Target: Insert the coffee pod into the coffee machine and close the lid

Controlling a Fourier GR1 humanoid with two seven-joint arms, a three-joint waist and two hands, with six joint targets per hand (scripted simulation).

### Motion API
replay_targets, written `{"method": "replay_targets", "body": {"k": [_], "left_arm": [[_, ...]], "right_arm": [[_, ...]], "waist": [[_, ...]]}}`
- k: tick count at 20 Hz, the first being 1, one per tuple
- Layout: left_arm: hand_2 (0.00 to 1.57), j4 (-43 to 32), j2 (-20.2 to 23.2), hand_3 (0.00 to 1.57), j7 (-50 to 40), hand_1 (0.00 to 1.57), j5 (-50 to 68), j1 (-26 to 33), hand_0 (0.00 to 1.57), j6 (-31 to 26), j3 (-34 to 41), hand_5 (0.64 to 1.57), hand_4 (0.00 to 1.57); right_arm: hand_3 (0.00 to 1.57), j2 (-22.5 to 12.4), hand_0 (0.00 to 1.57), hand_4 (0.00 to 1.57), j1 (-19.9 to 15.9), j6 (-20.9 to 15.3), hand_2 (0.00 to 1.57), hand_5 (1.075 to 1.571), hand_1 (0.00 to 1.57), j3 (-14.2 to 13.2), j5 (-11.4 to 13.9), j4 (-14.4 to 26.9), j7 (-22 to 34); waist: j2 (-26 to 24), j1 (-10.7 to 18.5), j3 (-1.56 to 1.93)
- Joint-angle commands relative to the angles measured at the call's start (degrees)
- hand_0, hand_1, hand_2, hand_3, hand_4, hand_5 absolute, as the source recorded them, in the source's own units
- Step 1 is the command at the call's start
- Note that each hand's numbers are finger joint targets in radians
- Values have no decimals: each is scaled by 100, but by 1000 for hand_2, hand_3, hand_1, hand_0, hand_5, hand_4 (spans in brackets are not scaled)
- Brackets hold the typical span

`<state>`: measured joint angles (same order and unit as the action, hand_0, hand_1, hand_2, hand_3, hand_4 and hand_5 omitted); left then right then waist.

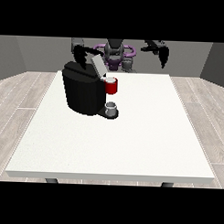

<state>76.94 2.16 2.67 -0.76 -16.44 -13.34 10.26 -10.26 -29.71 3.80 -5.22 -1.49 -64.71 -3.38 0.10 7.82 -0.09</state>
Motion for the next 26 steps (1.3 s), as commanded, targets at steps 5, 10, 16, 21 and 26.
{"method": "replay_targets", "body": {"k": [5, 10, 16, 21, 26], "left_arm": [[0, 446, 166, 0, -398, 0, 321, 130, 0, 87, 47, 1571, 0], [0, 569, 134, 0, -264, 0, 103, 236, 0, 134, -225, 1571, 0], [0, 185, 515, 0, 142, 0, 283, 88, 0, 21, 131, 1571, 0], [0, 197, 388, 0, 384, 0, 210, 571, 0, 18, -85, 1571, 0], [0, 46, 492, 0, 306, 0, 204, 215, 0, 233, 50, 1571, 131]], "right_arm": [[0, -35, 0, 0, -466, 116, 0, 1571, 0, -103, -13, 378, 151], [0, 22, 0, 0, -653, -68, 0, 1571, 0, -60, 237, 657, -212], [0, 44, 0, 0, -848, 223, 0, 1571, 0, 107, 243, 604, -35], [0, 236, 0, 182, -805, 39, 0, 1571, 0, 217, 437, 624, -208], [0, 237, 0, 0, -1320, 0, 0, 1571, 0, 323, 642, 735, -110]], "waist": [[56, -7, 10], [343, 200, 10], [445, -73, 9], [236, -61, 9], [456, -1, 8]]}}
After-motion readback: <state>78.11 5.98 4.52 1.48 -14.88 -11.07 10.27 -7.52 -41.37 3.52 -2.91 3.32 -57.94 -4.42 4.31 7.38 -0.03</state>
